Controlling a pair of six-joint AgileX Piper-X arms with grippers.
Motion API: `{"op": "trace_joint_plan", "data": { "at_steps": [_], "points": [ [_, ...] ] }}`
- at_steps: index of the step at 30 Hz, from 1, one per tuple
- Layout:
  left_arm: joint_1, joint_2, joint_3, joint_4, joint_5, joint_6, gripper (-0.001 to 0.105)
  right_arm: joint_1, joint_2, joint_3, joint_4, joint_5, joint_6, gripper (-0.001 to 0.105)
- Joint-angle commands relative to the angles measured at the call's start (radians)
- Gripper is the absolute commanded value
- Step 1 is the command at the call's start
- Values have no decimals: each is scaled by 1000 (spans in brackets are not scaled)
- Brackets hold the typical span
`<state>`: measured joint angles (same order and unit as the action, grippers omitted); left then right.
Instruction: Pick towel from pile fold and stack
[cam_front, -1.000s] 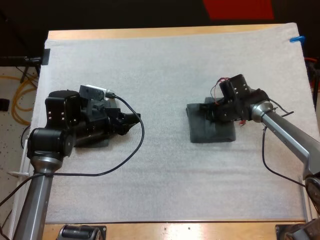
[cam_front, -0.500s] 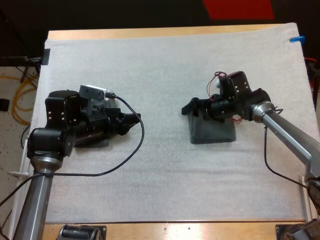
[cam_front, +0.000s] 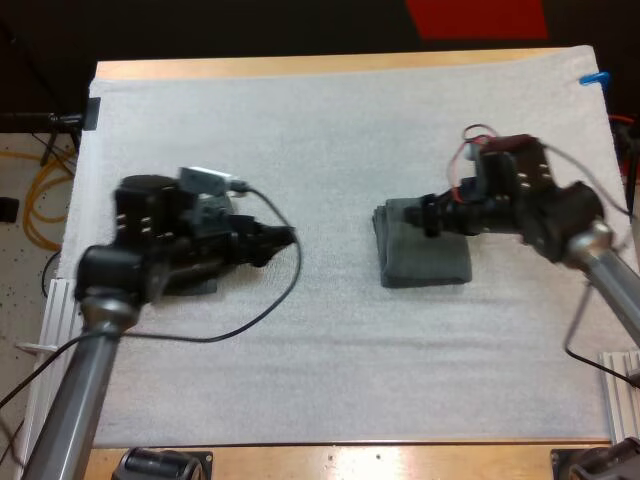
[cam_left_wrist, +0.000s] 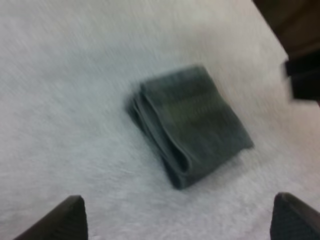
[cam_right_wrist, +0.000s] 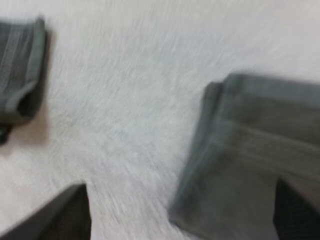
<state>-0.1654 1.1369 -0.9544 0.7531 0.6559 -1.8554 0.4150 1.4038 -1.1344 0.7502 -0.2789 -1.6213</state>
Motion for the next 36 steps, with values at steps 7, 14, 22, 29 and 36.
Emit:
{"op": "trace_joint_plan", "data": {
  "at_steps": [7, 14, 22, 29, 36],
  "points": [
    [-213, 190, -3, -263, -229, -209, 72, -2, -251, -7, 135, 160, -51, 72],
    [-309, 404, -9, -435, -243, -358, 72, -2, -406, -7, 258, 174, -30, 72],
    [-353, 631, -68, -469, -220, -447, 72, -2, -558, -7, 373, 194, -6, 72],
    [-355, 717, -106, -467, -149, -505, 72, -2, -595, -7, 399, 237, 4, 72],
    [-380, 733, -142, -459, -153, -606, 71, -2, -594, -7, 399, 237, 26, 72]
  ]
}}
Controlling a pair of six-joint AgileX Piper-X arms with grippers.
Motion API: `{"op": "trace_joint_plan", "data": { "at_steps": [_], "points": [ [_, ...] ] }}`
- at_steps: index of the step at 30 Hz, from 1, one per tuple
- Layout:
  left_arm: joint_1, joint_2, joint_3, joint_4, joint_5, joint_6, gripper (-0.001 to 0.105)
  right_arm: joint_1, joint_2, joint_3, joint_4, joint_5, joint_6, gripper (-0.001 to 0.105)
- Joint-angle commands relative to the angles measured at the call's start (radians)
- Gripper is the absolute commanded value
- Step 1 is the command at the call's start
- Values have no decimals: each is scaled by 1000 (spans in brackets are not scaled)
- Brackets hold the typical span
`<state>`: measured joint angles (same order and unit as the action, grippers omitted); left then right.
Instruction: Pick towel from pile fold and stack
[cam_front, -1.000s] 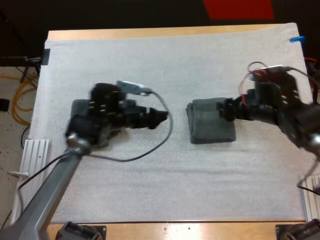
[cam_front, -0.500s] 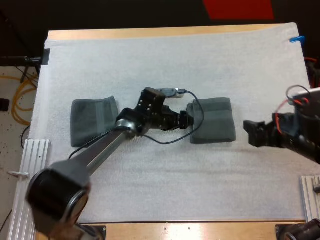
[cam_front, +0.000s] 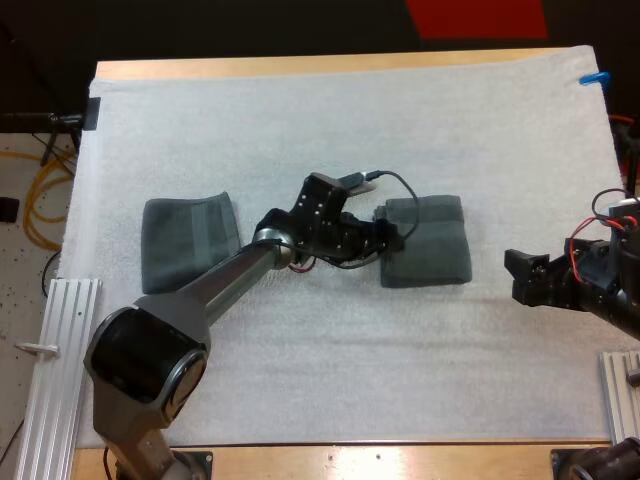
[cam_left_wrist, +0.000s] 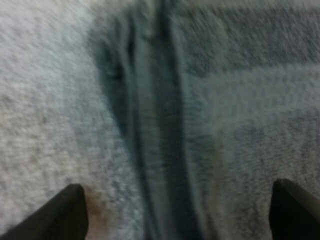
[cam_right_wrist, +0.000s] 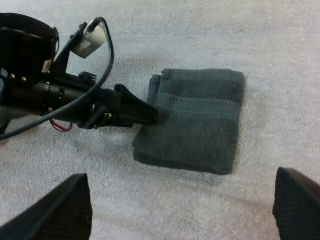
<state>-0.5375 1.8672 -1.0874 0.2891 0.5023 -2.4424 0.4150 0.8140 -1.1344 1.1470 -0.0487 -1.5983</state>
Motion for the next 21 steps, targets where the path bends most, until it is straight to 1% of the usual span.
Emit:
{"op": "trace_joint_plan", "data": {
  "at_steps": [1, 3, 4, 8, 11, 13, 16, 17, 20, 21],
  "points": [
    [-17, 10, -17, 5, 1, -33, 71, -2, -5, -7, 2, 7, 3, 71],
    [-34, 29, -33, 20, 3, -57, 71, -2, -5, -7, 2, 7, 3, 71],
    [-45, 39, -54, 50, -13, -56, 71, -2, -5, -7, 2, 7, 3, 71],
    [-61, 74, -121, 153, -34, -41, 71, -2, -5, -7, 2, 7, 3, 71],
    [-65, 94, -155, 179, -9, -36, 67, -2, -5, -7, 2, 7, 3, 71],
    [-70, 97, -165, 178, -1, -36, 59, -2, -5, -7, 2, 7, 3, 71],
    [-76, 98, -166, 173, -3, -28, 33, -2, -5, -7, 2, 7, 3, 71],
    [-76, 98, -166, 174, -2, -23, 27, -2, -5, -7, 2, 7, 3, 71],
    [-74, 98, -166, 180, 12, 21, 0, -2, -5, -7, 2, 7, 3, 71],
    [-70, 98, -166, 184, 25, 44, 0, -2, -5, -7, 2, 7, 3, 71]
  ]
}}
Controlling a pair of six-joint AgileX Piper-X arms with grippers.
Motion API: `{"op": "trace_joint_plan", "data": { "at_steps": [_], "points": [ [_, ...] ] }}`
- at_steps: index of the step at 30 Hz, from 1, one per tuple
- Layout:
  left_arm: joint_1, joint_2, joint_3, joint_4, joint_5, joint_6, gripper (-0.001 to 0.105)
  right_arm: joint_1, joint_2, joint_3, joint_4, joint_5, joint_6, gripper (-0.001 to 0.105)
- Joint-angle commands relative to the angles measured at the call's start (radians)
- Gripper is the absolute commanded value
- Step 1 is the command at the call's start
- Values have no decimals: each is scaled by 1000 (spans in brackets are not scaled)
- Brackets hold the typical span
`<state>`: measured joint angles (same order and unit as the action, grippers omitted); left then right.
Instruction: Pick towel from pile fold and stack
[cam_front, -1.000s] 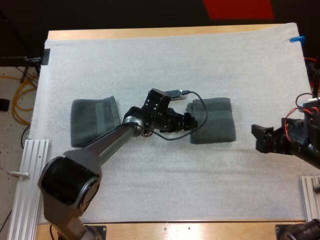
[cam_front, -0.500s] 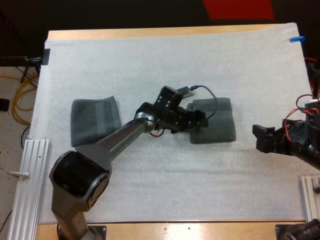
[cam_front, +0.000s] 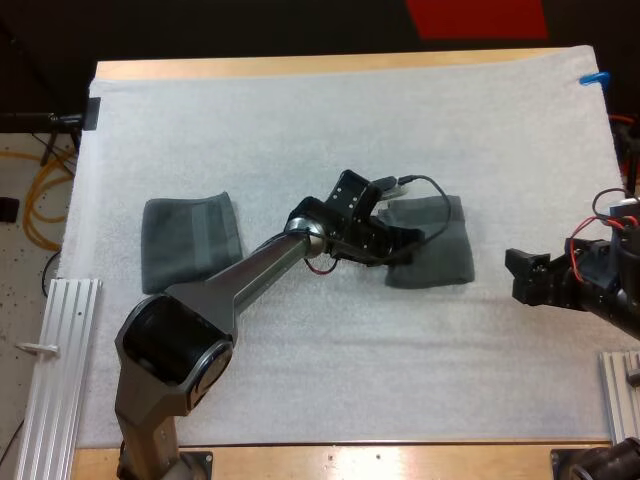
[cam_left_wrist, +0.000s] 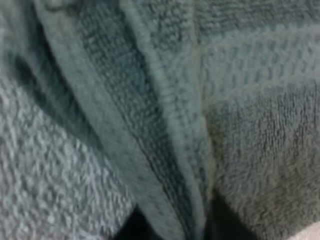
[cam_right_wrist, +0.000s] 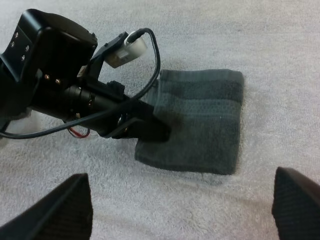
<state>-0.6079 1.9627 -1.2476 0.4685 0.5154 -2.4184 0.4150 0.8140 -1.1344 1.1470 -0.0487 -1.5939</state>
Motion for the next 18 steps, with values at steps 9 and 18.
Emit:
{"op": "trace_joint_plan", "data": {
  "at_steps": [9, 18],
  "points": [
    [135, -133, -6, 279, -136, 399, 0, -2, -1, -7, 0, 7, -2, 71],
    [417, -373, -6, 462, -184, 642, 0, -2, 31, -7, -23, -1, -2, 71]
  ]
}}
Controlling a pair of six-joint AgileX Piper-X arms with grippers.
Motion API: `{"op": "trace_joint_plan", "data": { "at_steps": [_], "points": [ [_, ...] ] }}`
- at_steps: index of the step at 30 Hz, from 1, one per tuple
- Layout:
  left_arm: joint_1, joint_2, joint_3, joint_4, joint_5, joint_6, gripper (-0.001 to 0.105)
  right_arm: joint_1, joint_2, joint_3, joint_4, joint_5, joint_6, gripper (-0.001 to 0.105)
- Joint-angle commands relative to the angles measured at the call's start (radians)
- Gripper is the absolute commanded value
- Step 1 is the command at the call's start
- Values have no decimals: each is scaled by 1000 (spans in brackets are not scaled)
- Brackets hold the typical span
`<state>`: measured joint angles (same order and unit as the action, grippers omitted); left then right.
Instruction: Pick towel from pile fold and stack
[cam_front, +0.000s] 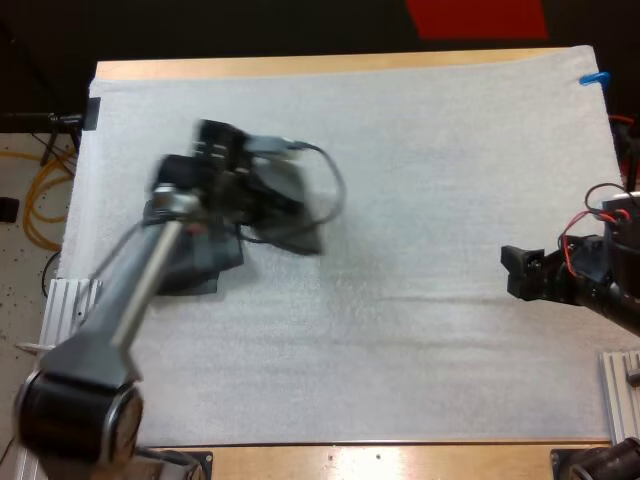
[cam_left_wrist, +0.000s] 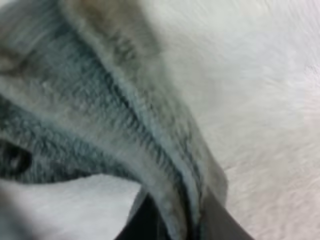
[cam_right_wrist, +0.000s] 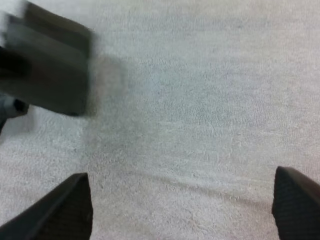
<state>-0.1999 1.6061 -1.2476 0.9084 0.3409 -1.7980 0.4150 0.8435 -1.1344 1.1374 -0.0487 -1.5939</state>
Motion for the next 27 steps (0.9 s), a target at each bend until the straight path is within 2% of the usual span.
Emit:
{"op": "trace_joint_plan", "data": {
  "at_steps": [1, 8, 10, 15, 20, 23, 26, 27],
  "points": [
    [53, -36, -6, 42, -10, 34, 0, -2, 6, -7, -15, -1, -2, 71],
    [266, -60, -1, 147, -6, 102, 0, -2, 28, -7, -21, -16, -2, 71],
    [332, -47, 14, 167, 16, 126, 0, -2, 28, -4, -31, -16, -2, 71],
    [431, -1, 35, 169, 17, 138, 0, -2, 28, -4, -48, -21, -2, 71],
    [479, 35, 35, 167, -3, 211, 1, -2, 28, -4, -64, -130, -2, 71],
    [479, 35, 35, 167, -78, 242, 8, -2, 28, -4, -65, -190, -2, 71],
    [477, 35, 35, 167, -105, 256, 24, -2, 28, -4, -73, -261, -2, 71],
    [477, 35, 35, 167, -123, 255, 33, -2, 28, -4, -80, -288, -2, 71]
  ]
}}
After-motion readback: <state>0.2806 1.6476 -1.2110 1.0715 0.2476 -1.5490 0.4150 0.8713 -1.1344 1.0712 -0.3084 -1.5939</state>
